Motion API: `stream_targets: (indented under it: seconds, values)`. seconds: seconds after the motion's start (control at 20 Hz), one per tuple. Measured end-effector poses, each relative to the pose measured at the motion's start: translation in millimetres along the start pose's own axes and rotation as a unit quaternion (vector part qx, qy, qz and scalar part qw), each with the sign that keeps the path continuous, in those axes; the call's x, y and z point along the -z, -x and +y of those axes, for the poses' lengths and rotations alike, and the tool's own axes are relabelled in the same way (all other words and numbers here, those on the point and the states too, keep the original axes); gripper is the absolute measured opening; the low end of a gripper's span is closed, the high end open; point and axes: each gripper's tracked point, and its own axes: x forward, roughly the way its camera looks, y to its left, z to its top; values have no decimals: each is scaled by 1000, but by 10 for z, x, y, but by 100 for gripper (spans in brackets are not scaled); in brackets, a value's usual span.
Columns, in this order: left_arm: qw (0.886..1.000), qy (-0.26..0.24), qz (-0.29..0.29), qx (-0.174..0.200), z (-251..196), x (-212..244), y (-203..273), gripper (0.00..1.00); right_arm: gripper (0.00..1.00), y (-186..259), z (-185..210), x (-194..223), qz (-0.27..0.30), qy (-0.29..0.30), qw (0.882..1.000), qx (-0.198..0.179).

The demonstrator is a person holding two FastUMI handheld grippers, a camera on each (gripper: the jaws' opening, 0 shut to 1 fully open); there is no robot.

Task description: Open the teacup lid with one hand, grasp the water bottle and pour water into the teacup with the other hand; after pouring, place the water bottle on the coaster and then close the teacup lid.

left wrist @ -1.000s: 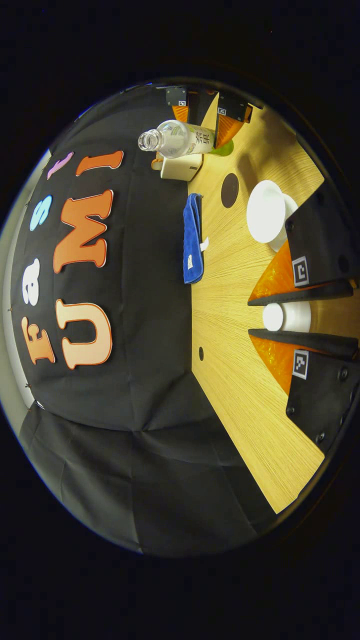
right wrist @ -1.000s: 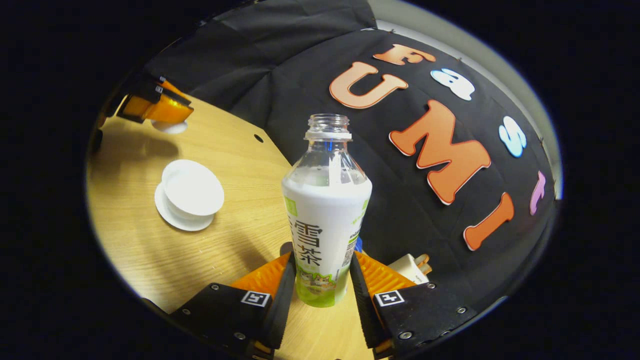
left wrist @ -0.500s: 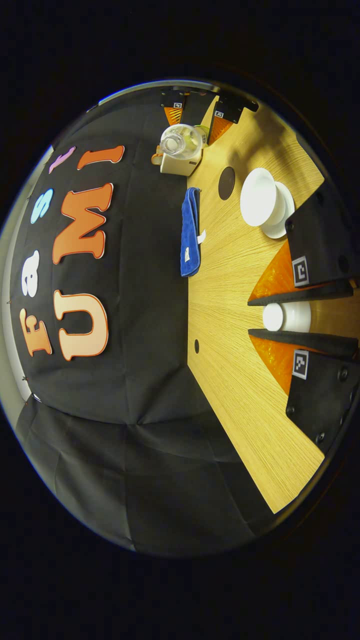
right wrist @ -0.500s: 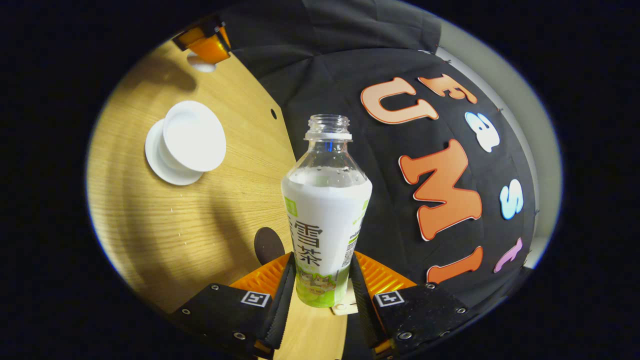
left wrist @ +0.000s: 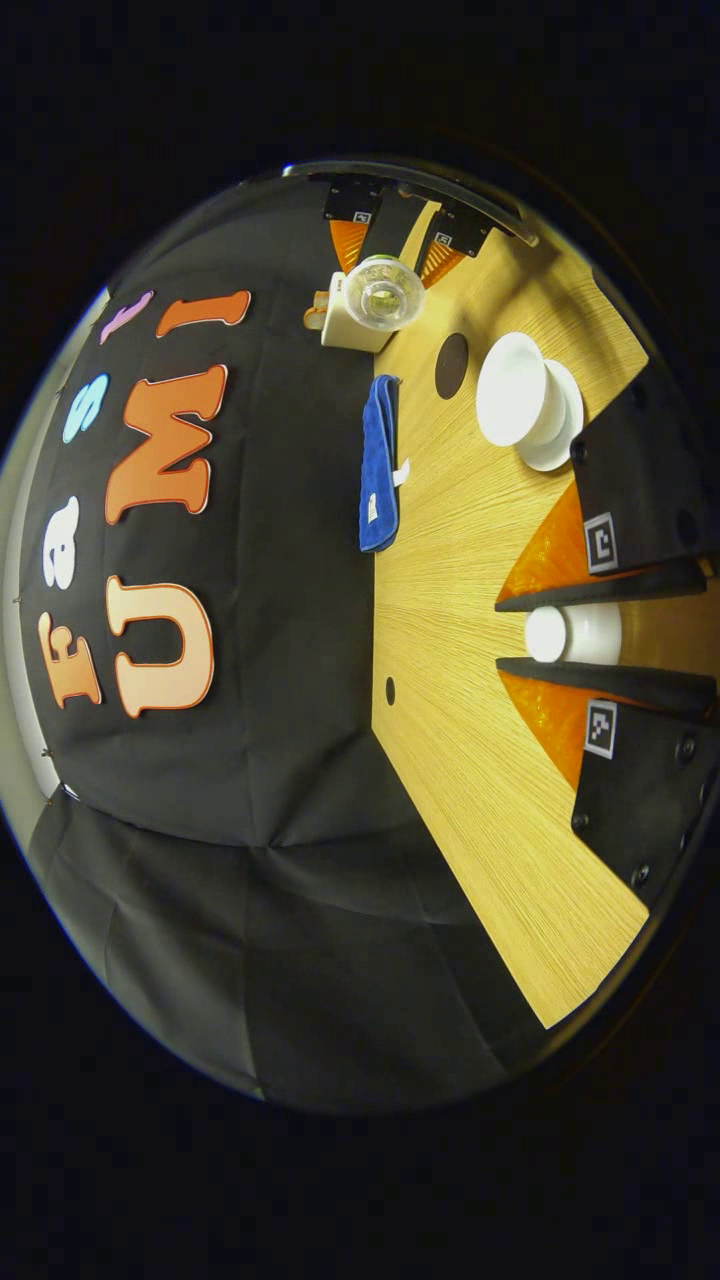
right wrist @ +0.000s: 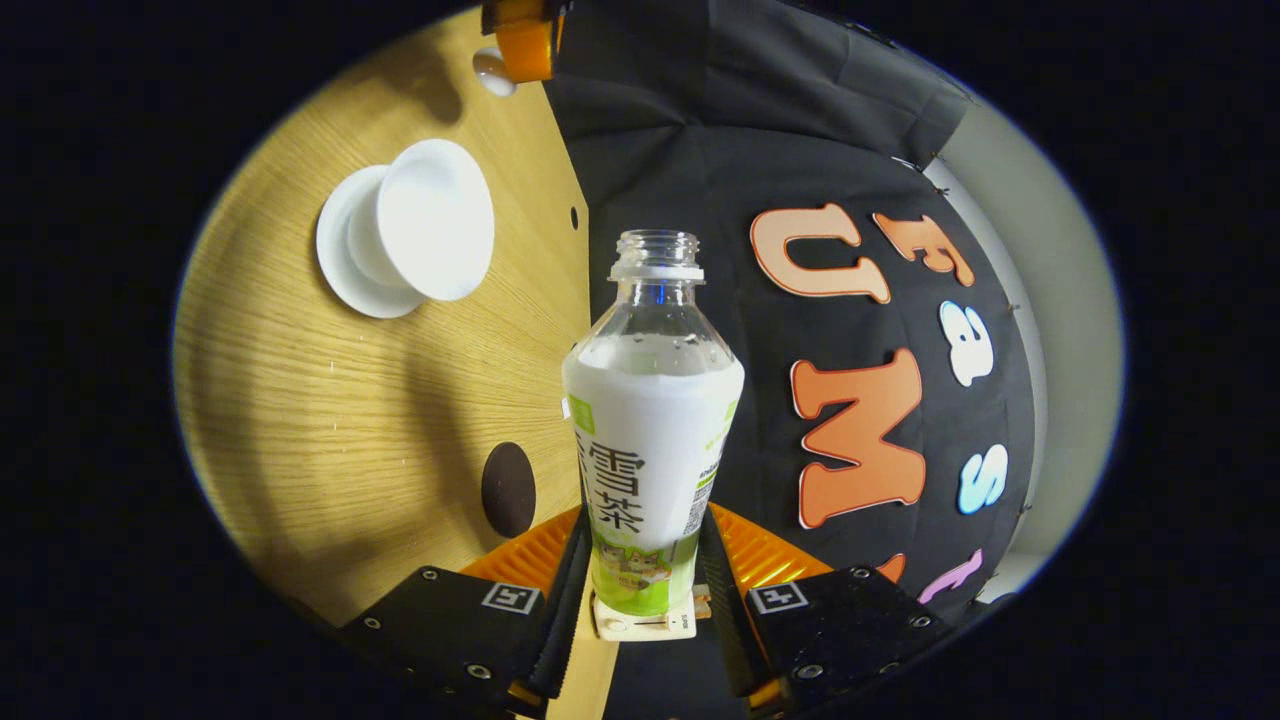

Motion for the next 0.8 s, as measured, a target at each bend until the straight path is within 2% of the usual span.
stream_targets:
  seconds: [0.15,0.2,0.45,0.55,0.6,0.65,0.8]
  values:
    - [1000,0,1,0,9,-3,8,32,58,-31,-19,-29,-6,25,1000,11]
    - [1000,1,1,1,24,-6,9,32,61,-36,-22,-28,-7,31,999,14]
    - [1000,-1,0,2,30,-10,4,30,61,-97,-99,-59,-16,64,997,29]
    - [1000,-1,-1,3,34,-16,7,32,61,-113,-129,-59,-19,78,996,35]
    - [1000,-1,-1,3,38,-21,14,32,64,-124,-148,-63,-21,86,995,41]
    - [1000,-2,-1,4,33,-19,5,32,61,-132,-171,-66,-23,95,994,44]
    - [1000,1,-2,7,28,-21,11,32,61,-134,-216,-86,-27,109,992,54]
